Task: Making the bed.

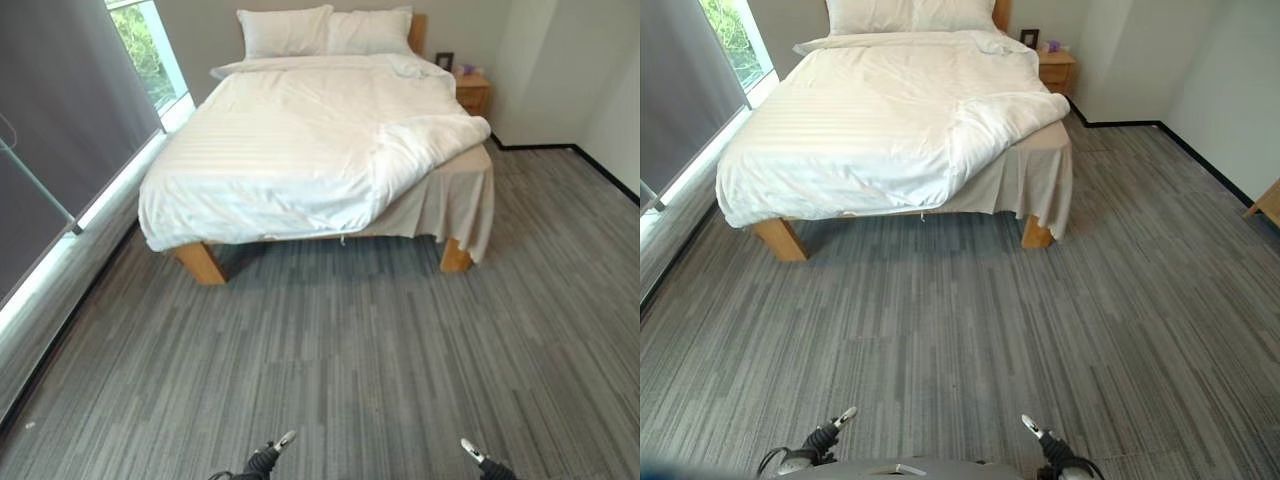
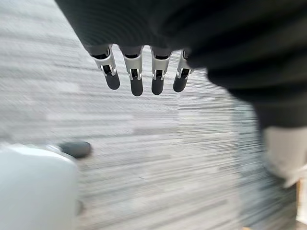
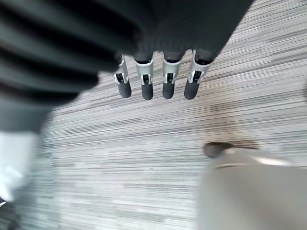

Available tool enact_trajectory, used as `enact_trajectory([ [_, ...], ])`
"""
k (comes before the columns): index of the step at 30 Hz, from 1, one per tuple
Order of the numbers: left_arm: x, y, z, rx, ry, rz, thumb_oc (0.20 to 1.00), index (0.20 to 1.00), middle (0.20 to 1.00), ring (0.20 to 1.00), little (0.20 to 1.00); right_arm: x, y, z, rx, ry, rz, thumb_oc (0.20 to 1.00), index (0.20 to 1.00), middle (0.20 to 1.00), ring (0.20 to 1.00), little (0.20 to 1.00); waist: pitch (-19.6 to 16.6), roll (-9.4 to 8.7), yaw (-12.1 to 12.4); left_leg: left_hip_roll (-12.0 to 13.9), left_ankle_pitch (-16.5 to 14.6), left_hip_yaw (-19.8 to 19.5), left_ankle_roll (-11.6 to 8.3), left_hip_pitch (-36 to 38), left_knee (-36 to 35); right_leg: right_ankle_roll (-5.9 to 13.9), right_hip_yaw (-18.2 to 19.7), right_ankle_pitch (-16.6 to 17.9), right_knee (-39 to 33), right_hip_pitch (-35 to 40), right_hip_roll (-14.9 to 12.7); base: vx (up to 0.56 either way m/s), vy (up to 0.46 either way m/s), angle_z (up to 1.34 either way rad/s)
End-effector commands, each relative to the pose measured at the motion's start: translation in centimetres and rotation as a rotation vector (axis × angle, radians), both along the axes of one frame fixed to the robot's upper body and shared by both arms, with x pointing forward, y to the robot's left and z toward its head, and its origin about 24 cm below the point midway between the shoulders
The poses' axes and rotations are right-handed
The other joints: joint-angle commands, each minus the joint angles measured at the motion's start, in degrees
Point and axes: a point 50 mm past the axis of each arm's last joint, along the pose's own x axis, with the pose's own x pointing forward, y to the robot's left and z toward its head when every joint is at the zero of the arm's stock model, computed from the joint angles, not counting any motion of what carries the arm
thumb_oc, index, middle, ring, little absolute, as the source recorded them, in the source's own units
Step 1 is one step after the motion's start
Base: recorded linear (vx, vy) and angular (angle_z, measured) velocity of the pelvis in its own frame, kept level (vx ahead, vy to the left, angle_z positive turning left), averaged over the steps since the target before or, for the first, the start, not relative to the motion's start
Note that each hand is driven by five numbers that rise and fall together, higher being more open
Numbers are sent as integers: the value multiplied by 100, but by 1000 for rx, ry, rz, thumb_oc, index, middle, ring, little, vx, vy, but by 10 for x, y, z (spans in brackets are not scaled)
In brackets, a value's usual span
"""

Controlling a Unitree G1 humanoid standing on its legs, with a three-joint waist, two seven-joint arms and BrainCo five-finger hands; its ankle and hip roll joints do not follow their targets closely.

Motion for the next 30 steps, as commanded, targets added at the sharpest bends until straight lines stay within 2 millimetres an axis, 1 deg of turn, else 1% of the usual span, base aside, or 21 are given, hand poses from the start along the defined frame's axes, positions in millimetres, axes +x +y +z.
enact_trajectory([
  [1, 16, 1, 3, -2, -22, 18, 1000, 1000, 1000, 1000, 1000, 20, 2, 5, -3, -56, 40, 1000, 1000, 1000, 1000, 1000, 256, -198, -22, 116, 143, -340, -311, 305, -404, 667, -4, 453, -998, 871, -475, 0, 0, 0],
  [5, 21, -4, 4, -4, -31, -2, 1000, 1000, 1000, 1000, 1000, 12, 1, 2, -17, -3, 57, 1000, 1000, 1000, 1000, 1000, 242, -199, -45, 109, 122, -310, -304, 304, -404, 674, 23, 455, -998, 848, -476, 18, 20, -5],
  [7, 26, -2, 6, -7, -59, 21, 1000, 1000, 1000, 1000, 1000, 5, -4, 0, -18, 19, 12, 1000, 1000, 1000, 1000, 1000, 222, -193, -45, 99, 99, -315, -299, 314, -404, 686, 27, 445, -998, 857, -488, 36, 23, -4],
  [8, 27, 0, 7, -13, -68, 48, 1000, 1000, 1000, 1000, 1000, 9, -5, 2, -3, -4, -42, 1000, 1000, 1000, 1000, 1000, 216, -186, -54, 99, 92, -308, -300, 316, -404, 694, 33, 443, -998, 857, -490, 37, 25, -5],
  [9, 34, 5, 10, -44, -104, 128, 1000, 1000, 1000, 1000, 1000, 20, -5, 6, 40, -69, -123, 1000, 1000, 1000, 1000, 1000, 200, -182, -82, 103, 87, -279, -306, 317, -404, 703, 48, 455, -998, 848, -495, 30, 27, -4],
  [10, 42, 7, 15, -57, -146, 157, 1000, 1000, 1000, 1000, 1000, 31, -6, 11, 63, -128, -154, 1000, 1000, 1000, 1000, 1000, 199, -178, -101, 104, 82, -253, -309, 330, -404, 709, 73, 462, -998, 844, -497, 20, 26, -8],
  [11, 53, 9, 20, -59, -192, 155, 1000, 1000, 1000, 1000, 1000, 37, -10, 14, 79, -166, -188, 1000, 1000, 1000, 1000, 1000, 205, -171, -116, 106, 71, -240, -312, 343, -404, 716, 97, 473, -998, 836, -493, 14, 29, -7],
  [12, 63, 12, 26, -40, -219, 130, 1000, 1000, 1000, 1000, 1000, 50, -13, 22, 90, -232, -199, 1000, 1000, 1000, 1000, 1000, 192, -161, -152, 107, 70, -211, -313, 344, -404, 722, 125, 487, -998, 817, -486, 7, 19, -6],
  [13, 63, 12, 26, -40, -219, 130, 1000, 1000, 1000, 1000, 1000, 50, -13, 22, 90, -232, -200, 1000, 1000, 1000, 1000, 1000, 196, -160, -148, 107, 68, -208, -313, 348, -404, 722, 128, 487, -998, 820, -486, 5, 40, -6],
  [14, 98, 18, 50, -46, -384, 146, 1000, 1000, 1000, 1000, 1000, 81, -18, 44, 73, -380, -167, 1000, 1000, 1000, 1000, 1000, 193, -134, -202, 107, 64, -160, -316, 342, -404, 737, 170, 506, -998, 787, -481, 3, 40, -8],
  [16, 125, 21, 80, -93, -559, 187, 1000, 1000, 1000, 1000, 1000, 109, -24, 76, 63, -565, -148, 1000, 1000, 1000, 1000, 1000, 200, -106, -246, 106, 69, -127, -315, 328, -404, 753, 199, 533, -998, 753, -480, -1, 45, -17],
  [17, 136, 21, 96, -111, -641, 178, 1000, 1000, 1000, 1000, 1000, 118, -25, 89, 65, -639, -156, 1000, 1000, 1000, 1000, 1000, 210, -97, -260, 105, 75, -113, -312, 319, -404, 760, 209, 545, -998, 735, -481, -1, 34, -21],
  [19, 150, 18, 123, -113, -762, 110, 1000, 1000, 1000, 1000, 1000, 128, -25, 108, 58, -742, -137, 1000, 1000, 1000, 1000, 1000, 227, -83, -285, 95, 80, -114, -303, 301, -404, 771, 221, 565, -998, 701, -494, 0, 30, -11],
  [20, 156, 16, 134, -112, -813, 73, 1000, 1000, 1000, 1000, 1000, 131, -24, 113, 42, -765, -112, 1000, 1000, 1000, 1000, 1000, 240, -81, -284, 90, 79, -117, -298, 292, -404, 775, 217, 570, -998, 689, -500, 0, 0, 0],
  [21, 156, 16, 134, -112, -812, 73, 1000, 1000, 1000, 1000, 1000, 130, -24, 113, 42, -765, -112, 1000, 1000, 1000, 1000, 1000, 239, -82, -284, 89, 78, -117, -298, 293, -404, 775, 217, 569, -998, 690, -500, 0, 0, 0],
  [22, 159, 14, 140, -148, -848, 78, 1000, 1000, 1000, 1000, 1000, 132, -21, 115, 22, -768, -57, 1000, 1000, 1000, 1000, 1000, 267, -95, -266, 82, 75, -131, -295, 276, -404, 785, 224, 573, -998, 679, -515, 0, 0, 0],
  [24, 157, 11, 134, -188, -836, 107, 1000, 1000, 1000, 1000, 1000, 133, -13, 115, -4, -754, 40, 1000, 1000, 1000, 1000, 1000, 291, -118, -255, 79, 62, -128, -291, 274, -404, 792, 229, 571, -998, 681, -526, 0, 0, 0],
  [25, 157, 11, 134, -188, -836, 107, 1000, 1000, 1000, 1000, 1000, 133, -13, 115, -4, -754, 40, 1000, 1000, 1000, 1000, 1000, 292, -117, -255, 79, 61, -128, -291, 276, -404, 792, 229, 570, -998, 683, -526, 18, 9, -3],
  [26, 151, 9, 121, -202, -788, 177, 1000, 1000, 1000, 1000, 1000, 132, -1, 114, 38, -756, 61, 1000, 1000, 1000, 1000, 1000, 335, -150, -242, 75, 51, -117, -282, 262, -404, 798, 252, 568, -998, 664, -534, 12, 5, -5],
  [28, 151, 9, 121, -202, -788, 177, 1000, 1000, 1000, 1000, 1000, 132, -1, 114, 38, -756, 61, 1000, 1000, 1000, 1000, 1000, 335, -151, -241, 75, 51, -116, -282, 262, -404, 798, 253, 568, -998, 664, -535, 6, 8, -4],
  [30, 144, 8, 113, -197, -758, 223, 1000, 1000, 1000, 1000, 1000, 133, 9, 115, 35, -765, 102, 1000, 1000, 1000, 1000, 1000, 430, -167, -213, 62, 29, -74, -248, 241, -404, 836, 264, 593, -950, 605, -558, -11, 12, -2],
])
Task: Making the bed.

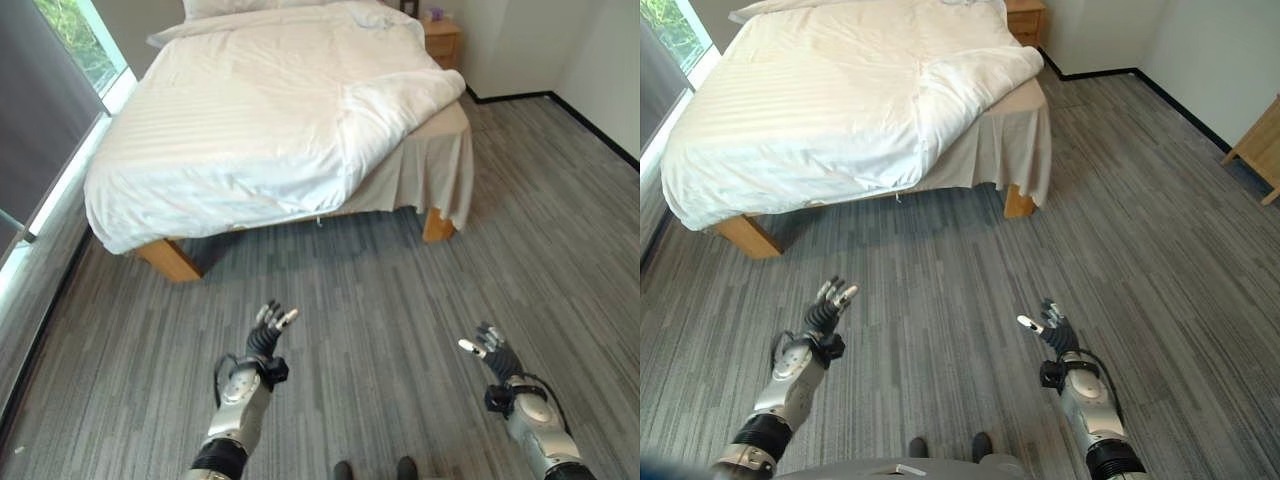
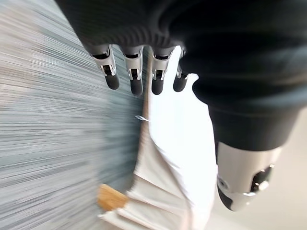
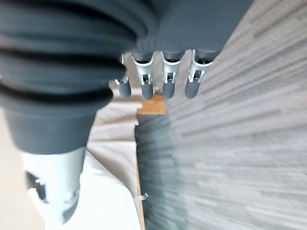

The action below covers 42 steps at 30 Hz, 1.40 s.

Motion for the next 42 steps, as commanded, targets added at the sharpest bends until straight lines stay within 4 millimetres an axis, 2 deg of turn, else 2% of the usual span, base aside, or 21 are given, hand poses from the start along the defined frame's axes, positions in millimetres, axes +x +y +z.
enact_trajectory([
  [1, 8, 13, 9, 3, -56, 68, 1000, 1000, 1000, 1000, 1000, 14, 16, 15, -33, -95, 65, 1000, 1000, 1000, 1000, 1000, 55, -300, 128, 74, -54, -308, -205, -53, 29, 742, -29, -95, 352, 29, -650, -36, 18, -10],
  [3, 2, 15, 10, 28, -63, 62, 1000, 1000, 1000, 1000, 1000, 17, 18, 19, -47, -114, 83, 1000, 1000, 1000, 1000, 1000, 192, -265, 218, 120, -102, -236, -135, -58, 34, 844, -49, -176, 1322, -460, -627, -68, 15, -22],
  [7, -2, 20, 20, 60, -107, 42, 1000, 1000, 1000, 1000, 1000, 21, 22, 28, -16, -163, 70, 1000, 1000, 1000, 1000, 1000, 596, -154, 166, 266, -169, -188, -94, 67, 114, 1211, -62, 347, 2974, -1383, -621, 16, -22, -28],
  [9, 2, 22, 31, 108, -147, -2, 1000, 1000, 1000, 1000, 1000, 22, 25, 30, 30, -177, 39, 1000, 1000, 1000, 1000, 1000, 720, -101, 95, 473, -254, -247, -287, 336, 66, 1104, -312, 419, 2292, -1756, -1105, 387, -251, -7],
  [10, 8, 23, 37, 145, -170, -25, 1000, 1000, 1000, 1000, 1000, 23, 25, 30, 35, -179, 35, 1000, 1000, 1000, 1000, 1000, 736, -123, 24, 566, -341, -334, -482, 483, 29, 1094, -444, 619, 1300, -1710, -1411, 326, -241, 28],
  [14, 24, 18, 54, 148, -241, -33, 1000, 1000, 1000, 1000, 1000, 28, 29, 35, -4, -190, 83, 1000, 1000, 1000, 1000, 1000, 723, -116, -176, 782, -528, -512, -670, 772, 29, 1242, -292, 983, 653, -1784, -1466, 312, -240, 24],
  [17, 28, 9, 55, 76, -260, -27, 1000, 1000, 1000, 1000, 1000, 31, 32, 36, -5, -191, 109, 1000, 1000, 1000, 1000, 1000, 639, -128, -200, 969, -527, -548, -772, 896, 29, 1172, -326, 988, 780, -1773, -1357, 220, -238, 28],
  [18, 29, 5, 55, 57, -261, -38, 1000, 1000, 1000, 1000, 1000, 35, 34, 40, -14, -201, 132, 1000, 1000, 1000, 1000, 1000, 615, -91, -228, 1138, -372, -564, -831, 961, 74, 1116, -332, 861, 967, -1870, -1262, 266, -397, 45],
  [19, 28, 1, 54, 19, -260, -44, 1000, 1000, 1000, 1000, 1000, 38, 31, 46, -34, -218, 151, 1000, 1000, 1000, 1000, 1000, 619, 15, -263, 1520, 182, -682, -907, 653, 1054, 792, -448, 463, 1271, -1750, -958, 431, -731, 45],
  [20, 23, -4, 49, -20, -247, -54, 1000, 1000, 1000, 1000, 1000, 38, 26, 48, -34, -226, 150, 1000, 1000, 1000, 1000, 1000, 702, -64, -187, 1580, 841, -837, -718, -10, 2535, 426, -599, 288, 1200, -1359, -749, 344, -614, 24],
  [21, 23, -4, 49, -19, -247, -53, 1000, 1000, 1000, 1000, 1000, 38, 27, 48, -34, -226, 150, 1000, 1000, 1000, 1000, 1000, 682, -74, -210, 1566, 857, -862, -717, -50, 2538, 425, -617, 301, 1187, -1375, -766, 297, -581, 5],
  [23, 19, -4, 49, -27, -244, -72, 1000, 1000, 1000, 1000, 1000, 33, 17, 49, -47, -223, 133, 1000, 1000, 1000, 1000, 1000, 838, -292, -59, 1568, 928, -675, -458, -740, 4050, 103, -684, 109, 989, -868, -566, 238, -430, -32],
  [25, 17, -1, 50, -26, -253, -70, 1000, 1000, 1000, 1000, 1000, 33, 12, 49, -56, -220, 134, 1000, 1000, 1000, 1000, 1000, 908, -343, 40, 1625, 911, -549, -450, -908, 4515, 5, -749, 26, 847, -623, -454, 316, -377, -15],
  [27, 16, -2, 49, -78, -259, -40, 1000, 1000, 1000, 1000, 1000, 34, -6, 52, -120, -205, 116, 1000, 1000, 1000, 1000, 1000, 947, -446, 360, 1115, 648, -305, -551, -1804, 4600, 23, -716, -132, 495, -33, -375, 528, -389, -13],
  [31, 13, 1, 47, -137, -266, -8, 1000, 1000, 1000, 1000, 1000, 31, -12, 57, -23, -242, 38, 1000, 1000, 1000, 1000, 1000, 820, -498, 558, 918, 839, 67, -659, -2225, 3746, 49, -664, -240, 234, 366, -275, 368, -101, -23],
  [33, 6, 4, 43, -131, -248, -6, 1000, 1000, 1000, 1000, 1000, 26, -7, 52, 38, -249, 14, 1000, 1000, 1000, 1000, 1000, 599, -326, 791, 431, 1160, 514, -558, -2225, 1491, 167, -606, -515, 96, 773, 25, 775, -30, -8],
  [34, 3, 4, 40, -133, -239, -5, 1000, 1000, 1000, 1000, 1000, 25, -4, 51, 41, -243, 26, 1000, 1000, 1000, 1000, 1000, 521, -294, 836, 333, 1311, 647, -544, -2106, 952, 200, -592, -600, 96, 904, 82, 433, 4, -16],
  [38, -1, 6, 40, -100, -229, -30, 1000, 1000, 1000, 1000, 1000, 25, 5, 50, 53, -239, 70, 1000, 1000, 1000, 1000, 1000, 270, -288, 855, 227, 1336, 1166, -421, -1984, 711, 279, -629, -753, 96, 1282, 102, 551, -18, -7],
  [39, -6, 7, 43, -61, -240, -71, 1000, 1000, 1000, 1000, 1000, 26, 16, 47, 67, -229, 116, 1000, 1000, 1000, 1000, 1000, 92, -398, 861, 58, 909, 1171, -105, -1756, 820, 392, -665, -822, 362, 1380, -84, 548, 104, 5],
  [41, -5, 8, 45, -43, -237, -116, 1000, 1000, 1000, 1000, 1000, 24, 25, 41, 101, -212, 122, 1000, 1000, 1000, 1000, 1000, 25, -621, 961, -198, 628, 1187, 166, -1460, 784, 915, -606, 120, 1837, 984, -502, 594, 161, -29],
  [42, -3, 6, 48, -45, -249, -135, 1000, 1000, 1000, 1000, 1000, 25, 30, 41, 138, -215, 112, 1000, 1000, 1000, 1000, 1000, 75, -576, 913, -224, 525, 1151, 261, -1274, 749, 1121, -465, 758, 2838, 729, -565, 415, 158, -84],
])
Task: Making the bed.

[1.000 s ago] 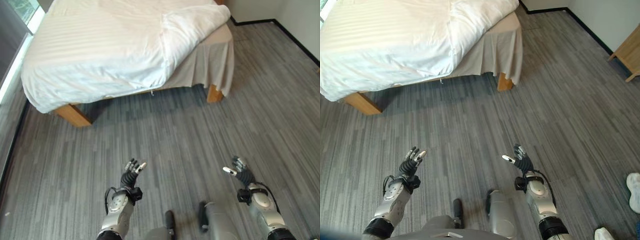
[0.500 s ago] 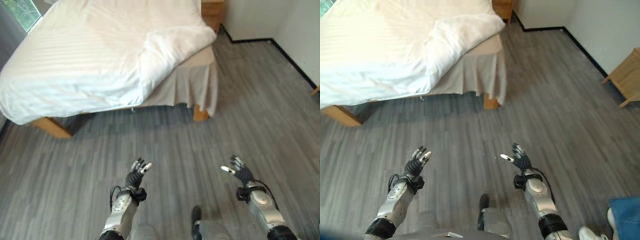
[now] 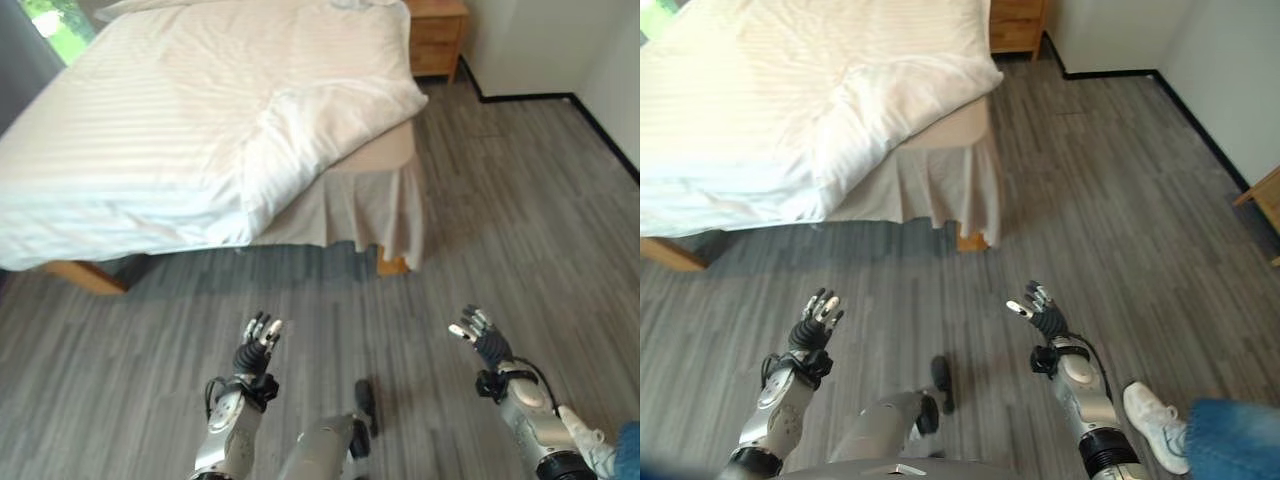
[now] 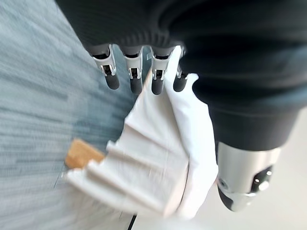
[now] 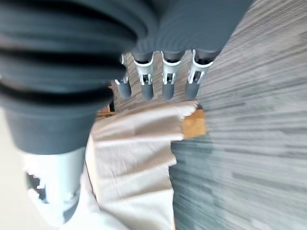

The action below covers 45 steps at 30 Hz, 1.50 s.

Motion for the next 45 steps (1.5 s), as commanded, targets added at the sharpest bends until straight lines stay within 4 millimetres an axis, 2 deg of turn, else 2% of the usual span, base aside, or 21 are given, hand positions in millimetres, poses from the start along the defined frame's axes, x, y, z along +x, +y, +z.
enact_trajectory([
  [1, 29, -12, 32, 38, -164, -115, 1000, 1000, 1000, 1000, 1000, 9, 4, 25, 56, -138, 15, 1000, 1000, 1000, 1000, 1000, -232, -222, -146, 273, -74, -583, -1122, 464, 96, 397, 307, 2574, 935, -310, -1935, 443, 135, -71],
  [3, 32, -15, 37, 34, -188, -133, 1000, 1000, 1000, 1000, 1000, 8, 7, 23, 73, -136, 21, 1000, 1000, 1000, 1000, 1000, -122, -103, -302, 316, -162, -755, -1054, 717, 73, 335, 392, 2701, 1555, -627, -1938, 306, 66, 48],
  [5, 40, -22, 48, 61, -231, -199, 1000, 1000, 1000, 1000, 1000, 5, 4, 21, 25, -124, 32, 1000, 1000, 1000, 1000, 1000, 49, 150, -624, 366, -337, -1337, -1027, 1349, -153, 92, 350, 2216, 2079, -1458, -2042, 540, -34, 116],
  [8, 42, -28, 53, 36, -254, -246, 1000, 1000, 1000, 1000, 1000, 2, -2, 21, 35, -121, 19, 1000, 1000, 1000, 1000, 1000, 98, 207, -829, 392, -420, -1828, -1213, 1710, -292, -4, 156, 2066, 845, -1748, -2490, 506, -195, 154],
  [11, 41, -35, 53, 30, -259, -313, 1000, 1000, 1000, 1000, 1000, -7, -14, 20, 11, -112, -8, 1000, 1000, 1000, 1000, 1000, 45, 62, -1033, 323, -686, -2475, -1399, 1862, -223, 160, 1312, 1988, -1342, -1484, -2191, 528, -314, 108],
  [12, 43, -43, 55, 30, -279, -360, 1000, 1000, 1000, 1000, 1000, -16, -26, 21, -23, -108, -20, 1000, 1000, 1000, 1000, 1000, -19, -33, -1175, 358, -810, -2988, -1470, 1941, -257, 330, 2503, 1991, -1916, -1509, -1892, 427, -250, 109],
  [14, 43, -46, 55, 38, -276, -395, 1000, 1000, 1000, 1000, 1000, -19, -30, 22, -22, -115, -35, 1000, 1000, 1000, 1000, 1000, -55, -75, -1067, 378, -831, -3194, -1505, 1910, -174, 254, 2398, 1899, -1856, -1356, -1922, 258, -248, 166],
  [15, 40, -51, 55, 46, -284, -415, 1000, 1000, 1000, 1000, 1000, -14, -31, 25, -34, -126, -30, 1000, 1000, 1000, 1000, 1000, -35, -159, -1073, 377, -855, -3268, -1550, 1890, -155, 321, 2135, 2228, -1895, -1372, -2023, 257, -436, 168],
  [17, 35, -52, 54, -15, -281, -456, 1000, 1000, 1000, 1000, 1000, -4, -47, 45, -114, -195, 2, 1000, 1000, 1000, 1000, 1000, -87, -161, -1065, 563, -781, -3487, -1700, 1711, -12, 117, 2012, 2033, -2035, -1208, -1852, 195, -359, 87],
  [18, 34, -52, 54, -16, -281, -456, 1000, 1000, 1000, 1000, 1000, -4, -47, 45, -114, -195, 2, 1000, 1000, 1000, 1000, 1000, -86, -154, -1088, 565, -788, -3511, -1703, 1704, -1, 114, 1987, 2031, -2040, -1197, -1853, 103, -215, 85],
  [21, 23, -66, 39, -146, -200, -588, 1000, 1000, 1000, 1000, 1000, 6, -95, 89, -304, -309, -62, 1000, 1000, 1000, 1000, 1000, -47, -135, -1249, 940, -625, -2079, -1812, 1322, 224, -47, 957, 1806, -2177, -753, -2081, 42, -123, 151],
  [22, 23, -66, 39, -146, -200, -588, 1000, 1000, 1000, 1000, 1000, 6, -95, 89, -304, -309, -62, 1000, 1000, 1000, 1000, 1000, -52, -135, -1251, 940, -624, -2081, -1812, 1316, 224, -47, 955, 1806, -2177, -758, -2081, -17, -64, 184],
  [23, 22, -71, 32, -146, -145, -665, 1000, 1000, 1000, 1000, 1000, 4, -119, 109, -373, -351, -142, 1000, 1000, 1000, 1000, 1000, -106, -71, -1465, 1108, -446, -653, -1847, 1214, 202, -22, 365, 1781, -2180, -674, -2148, -17, -35, 156],
  [25, 20, -71, 33, -122, -141, -709, 1000, 1000, 1000, 1000, 1000, 5, -126, 125, -407, -398, -153, 1000, 1000, 1000, 1000, 1000, -105, -16, -1529, 1147, -382, -176, -1852, 1132, 244, -23, 159, 1776, -2153, -656, -2163, -9, -14, 169],
  [29, -1, -65, 30, -151, -59, -851, 1000, 1000, 1000, 1000, 1000, 37, -155, 165, -524, -445, -219, 1000, 1000, 1000, 1000, 1000, -167, 6, -1281, 899, -403, -771, -1881, 1166, -10, 25, -136, 1753, -2160, -528, -2219, 62, 49, 50],
  [32, -5, -63, 30, -146, -28, -907, 1000, 1000, 1000, 1000, 1000, 51, -160, 171, -628, -381, -165, 1000, 1000, 1000, 1000, 1000, -138, -12, -1194, 823, -468, -802, -1751, 1303, -159, 119, -85, 1764, -1613, -683, -2328, 63, 129, 26],
  [35, -4, -61, 32, -107, -20, -945, 1000, 1000, 1000, 1000, 1000, 67, -172, 177, -684, -279, -139, 1000, 1000, 1000, 1000, 1000, -23, -48, -1120, 749, -551, -835, -1604, 1404, -223, 299, 149, 2120, -466, -1173, -2431, 4, 123, 9],
  [37, 0, -54, 38, -54, -20, -986, 1000, 1000, 1000, 1000, 1000, 80, -192, 208, -817, -200, -145, 1000, 1000, 1000, 1000, 1000, 190, -4, -1220, 813, -519, -1183, -1587, 1556, -285, 394, 831, 2472, 545, -1738, -2206, 47, 110, 32],
  [40, -2, -49, 37, -37, -6, -997, 1000, 1000, 1000, 1000, 1000, 86, -202, 236, -947, -167, -158, 1000, 1000, 1000, 1000, 1000, 150, 2, -1269, 787, -534, -1400, -1625, 1667, -347, 312, 1054, 2349, 161, -1686, -2184, 162, -18, 73],
  [42, -3, -41, 39, -19, 1, -981, 1000, 1000, 1000, 1000, 1000, 89, -214, 259, -1033, -129, -217, 1000, 1000, 1000, 1000, 1000, 67, -142, -1119, 850, -617, -1515, -1804, 1761, -377, 332, 712, 2506, -1158, -1588, -2774, 270, -172, 33],
  [45, -4, -38, 34, -27, 24, -963, 1000, 1000, 1000, 1000, 1000, 85, -228, 281, -1189, -20, -231, 1000, 1000, 1000, 1000, 1000, 130, -297, -1103, 940, -758, -1841, -1922, 1948, -408, 461, 856, 2685, -2196, -1526, -2723, 202, -134, 39],
])
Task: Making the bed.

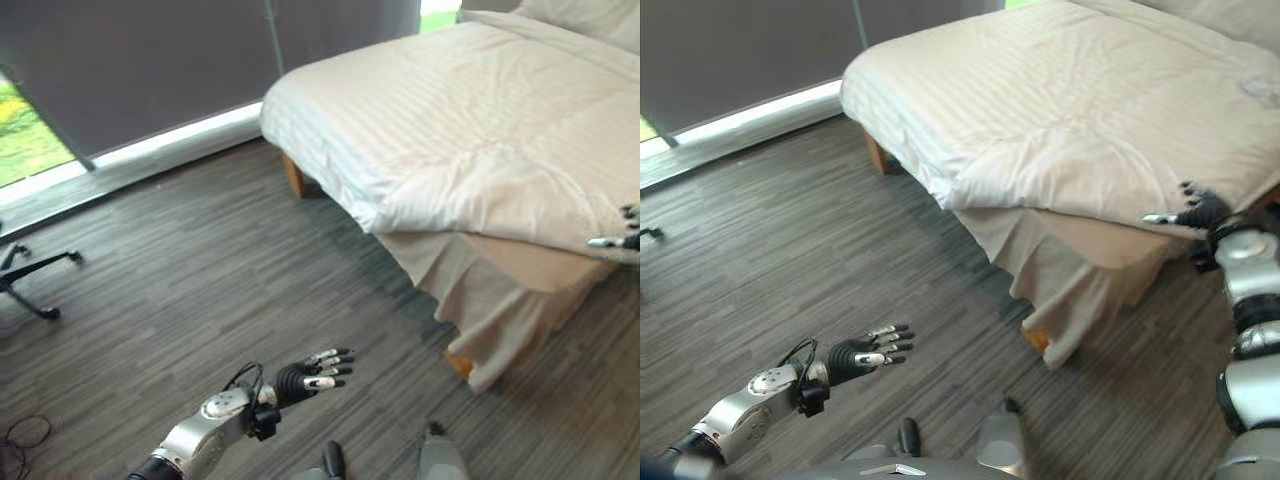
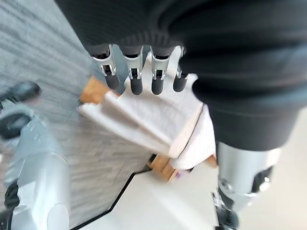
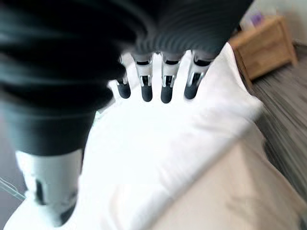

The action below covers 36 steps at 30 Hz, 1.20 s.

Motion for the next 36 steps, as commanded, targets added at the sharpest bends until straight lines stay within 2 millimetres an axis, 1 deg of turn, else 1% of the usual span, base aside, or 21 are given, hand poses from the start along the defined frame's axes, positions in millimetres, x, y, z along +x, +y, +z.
enact_trajectory([
  [1, 7, 4, 13, -33, -88, 18, 1000, 1000, 1000, 1000, 1000, -4, -14, 57, -225, 18, -31, 1000, 1000, 1000, 1000, 1000, -70, -307, 120, 457, -476, -448, -615, 419, 136, 89, 302, 842, -166, -24, 317, 182, -137, 60],
  [2, 7, 4, 13, -34, -88, 18, 1000, 1000, 1000, 1000, 1000, -4, -14, 57, -225, 18, -31, 1000, 1000, 1000, 1000, 1000, -69, -305, 117, 458, -477, -450, -615, 419, 137, 89, 300, 841, -166, -22, 317, 142, -203, 72],
  [3, -5, 12, 4, -16, -47, 59, 1000, 1000, 1000, 1000, 1000, -7, -18, 67, -289, 74, -47, 1000, 1000, 1000, 1000, 1000, -128, -460, 333, 498, -482, -543, -659, 408, 197, 106, 74, 882, -30, 96, 247, 129, -247, 96],
  [4, -11, 15, 1, -21, -26, 81, 1000, 1000, 1000, 1000, 1000, -11, -23, 73, -293, 88, -61, 1000, 1000, 1000, 1000, 1000, -150, -463, 399, 557, -435, -637, -695, 392, 147, 89, 35, 854, -92, 149, 300, 202, -371, 71],
  [5, -19, 18, -2, -36, 9, 99, 1000, 1000, 1000, 1000, 1000, -11, -23, 92, -327, 61, -78, 1000, 1000, 1000, 1000, 1000, -157, -398, 431, 664, -352, -761, -772, 326, 121, 16, -81, 773, -113, 194, 402, 108, -216, 51],
  [8, -25, 19, -5, -47, 40, 97, 1000, 1000, 1000, 1000, 1000, -8, -20, 109, -358, 50, -105, 1000, 1000, 1000, 1000, 1000, -161, -320, 435, 795, -280, -807, -844, 270, 91, -60, -194, 672, -79, 176, 473, 86, -164, 32],
  [11, -35, 23, -8, -20, 73, 91, 1000, 1000, 1000, 1000, 1000, -8, -15, 136, -406, -8, -117, 1000, 1000, 1000, 1000, 1000, -115, -146, 482, 928, -69, -940, -955, 75, 35, -179, -329, 538, -233, 162, 614, 22, -146, 13],
  [12, -35, 22, -8, -23, 72, 92, 1000, 1000, 1000, 1000, 1000, -7, -14, 138, -410, -9, -116, 1000, 1000, 1000, 1000, 1000, -119, -124, 464, 933, -67, -951, -958, 64, 35, -182, -340, 538, -233, 157, 619, 13, -132, 16],
  [14, -40, 21, -12, -6, 110, 63, 1000, 1000, 1000, 1000, 1000, -5, -8, 158, -515, -98, -166, 1000, 1000, 1000, 1000, 1000, 1, 128, 477, 983, 54, -1044, -1019, -195, 28, -250, -387, 418, -191, 4, 671, -24, -85, 27],
  [15, -40, 21, -12, -6, 110, 63, 1000, 1000, 1000, 1000, 1000, -5, -8, 158, -516, -99, -166, 1000, 1000, 1000, 1000, 1000, -9, 133, 473, 988, 56, -1050, -1022, -210, 28, -253, -392, 413, -180, -12, 674, -70, -85, 15],
  [17, -46, 34, -19, 63, 147, 63, 1000, 1000, 1000, 1000, 1000, 4, 8, 175, -546, -133, -142, 1000, 1000, 1000, 1000, 1000, 165, 368, 485, 991, 193, -1056, -1077, -475, 28, -308, -365, 384, -107, -337, 688, -65, -98, 8],
  [20, -55, 43, -22, 83, 186, 73, 1000, 1000, 1000, 1000, 1000, 6, 16, 191, -606, -135, -162, 1000, 1000, 1000, 1000, 1000, 328, 665, 512, 973, 378, -1044, -1116, -758, 28, -359, -315, 340, 20, -711, 679, -37, -54, -1],
  [21, -55, 42, -22, 81, 185, 73, 1000, 1000, 1000, 1000, 1000, 6, 17, 192, -608, -136, -161, 1000, 1000, 1000, 1000, 1000, 318, 676, 506, 974, 382, -1046, -1117, -778, 28, -360, -314, 333, 37, -738, 679, -74, -68, 2],
  [22, -61, 46, -27, 87, 218, 90, 1000, 1000, 1000, 1000, 1000, 3, 18, 203, -653, -136, -191, 1000, 1000, 1000, 1000, 1000, 444, 891, 540, 941, 476, -1054, -1135, -1014, 28, -392, -299, 238, 299, -1102, 652, -61, -80, 1],
  [24, -70, 53, -32, 71, 263, 156, 1000, 1000, 1000, 1000, 1000, -6, 18, 223, -718, -133, -228, 1000, 1000, 1000, 1000, 1000, 572, 1040, 591, 902, 569, -1051, -1168, -1246, 28, -433, -268, 151, 589, -1509, 672, -78, -103, -9],
  [28, -92, 57, -51, 72, 348, 250, 1000, 1000, 1000, 1000, 1000, -31, 24, 272, -775, -255, -301, 1000, 1000, 1000, 1000, 1000, 774, 1268, 636, 828, 727, -985, -1257, -1735, 28, -482, -168, 28, 1017, -2226, 701, -41, -98, -11],
  [31, -103, 44, -67, 103, 390, 235, 1000, 1000, 1000, 1000, 1000, -45, 33, 299, -901, -289, -358, 1000, 1000, 1000, 1000, 1000, 912, 1407, 632, 759, 848, -968, -1321, -2028, 28, -516, -54, -19, 1234, -2698, 728, -1, -65, -12],
  [32, -103, 43, -67, 101, 389, 234, 1000, 1000, 1000, 1000, 1000, -45, 34, 301, -904, -290, -359, 1000, 1000, 1000, 1000, 1000, 907, 1418, 637, 758, 849, -965, -1321, -2041, 28, -517, -49, -23, 1246, -2718, 728, -5, -61, 0],
  [33, -103, 29, -72, 98, 385, 205, 1000, 1000, 1000, 1000, 1000, -50, 37, 308, -919, -346, -369, 1000, 1000, 1000, 1000, 1000, 1002, 1498, 595, 717, 837, -905, -1341, -2200, 28, -520, 42, -24, 1293, -2948, 756, 12, -59, 9],
  [35, -99, 25, -73, 102, 365, 190, 1000, 1000, 1000, 1000, 1000, -49, 37, 309, -918, -352, -363, 1000, 1000, 1000, 1000, 1000, 1039, 1540, 584, 717, 816, -876, -1353, -2252, 28, -526, 105, -45, 1352, -3099, 766, 20, -54, 16],
  [36, -87, 14, -70, 96, 312, 155, 1000, 1000, 1000, 1000, 1000, -42, 40, 303, -892, -363, -321, 1000, 1000, 1000, 1000, 1000, 1147, 1628, 531, 703, 783, -853, -1367, -2339, 28, -524, 198, -53, 1473, -3332, 795, 17, -24, 11],
])
